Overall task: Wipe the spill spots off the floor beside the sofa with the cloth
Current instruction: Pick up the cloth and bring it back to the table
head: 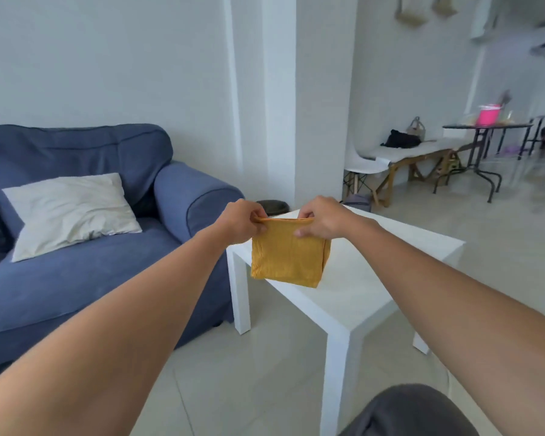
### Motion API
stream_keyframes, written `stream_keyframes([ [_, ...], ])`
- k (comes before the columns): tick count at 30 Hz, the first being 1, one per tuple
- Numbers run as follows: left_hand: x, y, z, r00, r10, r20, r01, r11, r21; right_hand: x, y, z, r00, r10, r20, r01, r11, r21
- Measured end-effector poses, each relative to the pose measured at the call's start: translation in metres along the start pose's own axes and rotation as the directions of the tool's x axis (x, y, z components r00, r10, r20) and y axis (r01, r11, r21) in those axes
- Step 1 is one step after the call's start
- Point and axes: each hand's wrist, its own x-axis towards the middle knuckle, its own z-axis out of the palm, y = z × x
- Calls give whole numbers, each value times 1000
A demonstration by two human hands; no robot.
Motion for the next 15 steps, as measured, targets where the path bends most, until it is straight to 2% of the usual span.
stream_keyframes([
  [3, 14, 41, 19, 982, 52, 179, -29, 991, -130, -28, 40, -31, 995, 91, 40, -90, 996, -26],
  [6, 28, 72, 46, 942, 105, 318, -32, 973, -227, -48, 85, -47, 983, 171, 65, -173, 985, 24],
  [9, 37, 80, 72, 918, 104, 383, 7, 961, -278, -56, 114, -43, 968, 219, 121, -230, 970, 84],
  [12, 49, 76, 110, 903, 52, 425, 60, 967, -247, -51, 146, -19, 951, 269, 152, -287, 952, 110],
  [15, 65, 57, 151, 911, -14, 412, 111, 971, -212, -32, 178, 19, 950, 293, 105, -306, 941, 143],
])
